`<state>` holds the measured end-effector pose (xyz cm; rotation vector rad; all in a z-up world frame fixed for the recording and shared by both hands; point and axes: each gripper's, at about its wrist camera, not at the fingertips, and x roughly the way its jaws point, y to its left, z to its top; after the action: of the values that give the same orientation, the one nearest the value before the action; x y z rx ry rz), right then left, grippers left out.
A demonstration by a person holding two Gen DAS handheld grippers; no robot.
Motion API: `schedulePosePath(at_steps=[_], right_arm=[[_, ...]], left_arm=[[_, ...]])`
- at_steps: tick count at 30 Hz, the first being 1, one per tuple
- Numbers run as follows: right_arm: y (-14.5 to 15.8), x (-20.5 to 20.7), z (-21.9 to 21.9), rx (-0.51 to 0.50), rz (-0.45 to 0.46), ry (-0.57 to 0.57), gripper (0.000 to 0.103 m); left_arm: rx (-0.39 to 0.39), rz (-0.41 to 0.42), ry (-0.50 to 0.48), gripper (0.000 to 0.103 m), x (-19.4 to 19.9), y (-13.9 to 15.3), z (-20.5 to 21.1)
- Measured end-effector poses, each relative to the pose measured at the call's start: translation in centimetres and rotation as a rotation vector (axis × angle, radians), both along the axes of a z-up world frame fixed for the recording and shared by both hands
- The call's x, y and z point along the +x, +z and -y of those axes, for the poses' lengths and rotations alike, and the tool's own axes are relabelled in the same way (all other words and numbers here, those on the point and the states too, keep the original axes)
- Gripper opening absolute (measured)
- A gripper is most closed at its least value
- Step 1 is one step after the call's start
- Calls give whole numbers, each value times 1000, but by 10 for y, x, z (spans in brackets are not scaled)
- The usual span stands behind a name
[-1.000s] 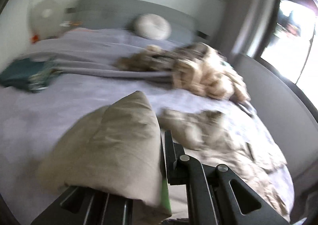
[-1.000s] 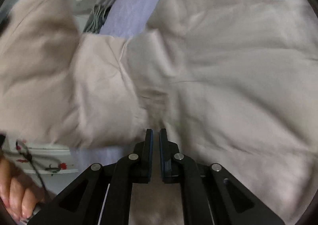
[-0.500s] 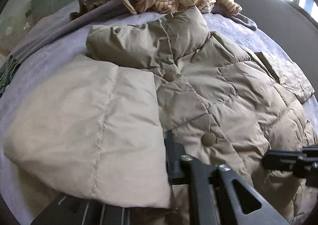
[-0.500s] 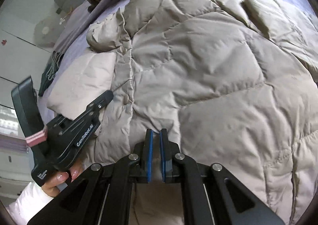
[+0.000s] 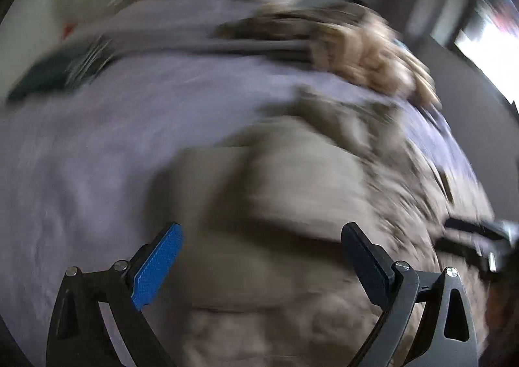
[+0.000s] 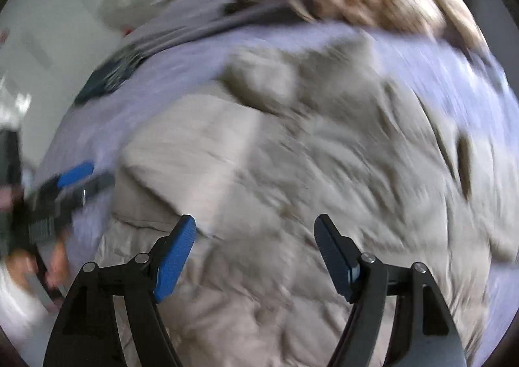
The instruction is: Fold large clothes
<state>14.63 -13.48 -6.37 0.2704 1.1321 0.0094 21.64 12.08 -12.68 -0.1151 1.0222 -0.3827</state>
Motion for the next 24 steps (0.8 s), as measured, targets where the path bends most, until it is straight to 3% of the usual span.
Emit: schedulePosePath(at_steps=[4,7,8,10,12,13,14,15,16,17,20,23,24], right_arm=[[-4,33,-71,-203,35,170,78],[-16,52,-107,-328,45,238,78],[-18,55,-115,-359,48,251,78],[-32,70,-131,-451,44,280,78],[-41,79,-140,-515,27,297,78],[-45,83,-142,-553,24,300,78],[-46,84,-143,-576,28,296,71],[-46,86,-136,-600,43,270,57],[-43,86,-128,-589,48,235,11],[-39,86,-117,-564,50,179,5],[-26,79,-74,-460,79,4,5],[-31,64,-15,-223,51,-187,5],[-39,58,8,-103,28,-254,5]], left_arm=[[-158,-164,114,99,50,-42,-51],[-263,-275,100,97,76,-75,-56],[-310,-313,90,91,84,-85,-52],[-354,-347,76,45,91,-96,-41],[-333,-308,89,24,89,-92,-33],[-275,-237,96,18,84,-80,-29],[-205,-163,93,17,79,-67,-24],[-132,-97,84,17,74,-55,-18],[-85,-61,75,17,71,-50,-16],[-41,-32,62,17,69,-47,-11],[28,-33,42,17,73,-52,-10],[87,-45,48,17,78,-66,-8],[111,-42,47,17,78,-70,-5]])
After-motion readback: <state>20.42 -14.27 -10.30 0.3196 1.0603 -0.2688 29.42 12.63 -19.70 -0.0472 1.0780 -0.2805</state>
